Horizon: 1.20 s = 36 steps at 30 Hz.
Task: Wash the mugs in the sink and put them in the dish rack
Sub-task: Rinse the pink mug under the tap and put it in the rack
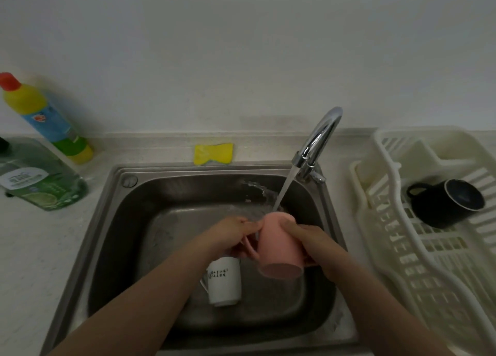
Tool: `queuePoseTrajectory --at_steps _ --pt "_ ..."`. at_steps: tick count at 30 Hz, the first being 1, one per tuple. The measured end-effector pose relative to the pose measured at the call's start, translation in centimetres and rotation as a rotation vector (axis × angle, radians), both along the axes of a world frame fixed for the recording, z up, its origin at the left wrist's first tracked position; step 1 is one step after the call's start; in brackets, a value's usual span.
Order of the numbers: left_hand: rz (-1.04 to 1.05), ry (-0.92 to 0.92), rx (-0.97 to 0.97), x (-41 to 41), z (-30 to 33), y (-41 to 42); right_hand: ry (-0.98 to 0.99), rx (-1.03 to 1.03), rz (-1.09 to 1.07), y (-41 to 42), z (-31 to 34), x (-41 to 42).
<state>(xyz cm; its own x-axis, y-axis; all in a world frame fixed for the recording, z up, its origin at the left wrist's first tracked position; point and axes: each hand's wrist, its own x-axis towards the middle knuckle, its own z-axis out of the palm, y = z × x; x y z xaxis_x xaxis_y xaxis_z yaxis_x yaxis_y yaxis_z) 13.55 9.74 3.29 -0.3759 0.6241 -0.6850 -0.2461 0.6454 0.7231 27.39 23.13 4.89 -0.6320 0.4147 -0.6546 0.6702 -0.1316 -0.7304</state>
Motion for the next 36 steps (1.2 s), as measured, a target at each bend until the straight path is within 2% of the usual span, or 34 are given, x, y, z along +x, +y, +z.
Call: queuePoseTrajectory --at_steps 2,4,7,9,13,15,17,21,25,27,30,34,36 --pt "0.072 -0.014 -0.011 0.0 -0.3 0.6 -0.016 0.162 0.006 0.0 0.1 -0.7" --pt "0.161 -0.016 0.008 -0.7 -0.3 0.9 0.001 0.453 0.167 -0.4 0.1 -1.2" --pt "0.162 0.018 0.042 -1.8 0.1 0.9 0.235 0.794 0.460 -1.4 0.8 1.0" --pt "0.102 0.054 0.071 -1.7 0.7 1.0 0.363 0.821 0.613 -1.3 0.9 1.6" --pt "0.082 0.054 0.109 -1.5 1.6 1.2 0.465 0.921 0.583 -0.1 1.7 -0.8" --pt "0.075 0.077 0.105 -2.1 1.8 1.0 0.510 0.964 0.702 -0.8 1.8 0.4" --pt "0.034 0.099 0.115 -2.3 1.9 0.7 0.518 0.975 0.813 -1.2 1.3 1.7" --pt "0.033 0.112 0.131 -1.9 1.8 0.8 0.447 0.933 0.599 0.2 1.8 -1.1" --pt "0.111 0.047 0.142 -2.2 1.5 0.1 0.426 0.933 0.755 -1.9 1.1 1.9" --pt "0.107 0.027 0.158 -2.0 1.2 -0.1 0.437 0.842 0.644 -1.7 0.5 2.2" --pt "0.138 -0.017 0.169 -1.6 0.9 0.1 0.365 0.576 0.254 -0.8 1.1 0.8" --pt "0.240 -0.105 0.196 -1.9 0.6 -0.2 0.474 0.589 0.325 -3.6 0.9 3.7" --pt "0.204 -0.093 0.195 -1.7 0.8 -0.2 0.452 0.531 0.266 -3.0 1.2 2.9"
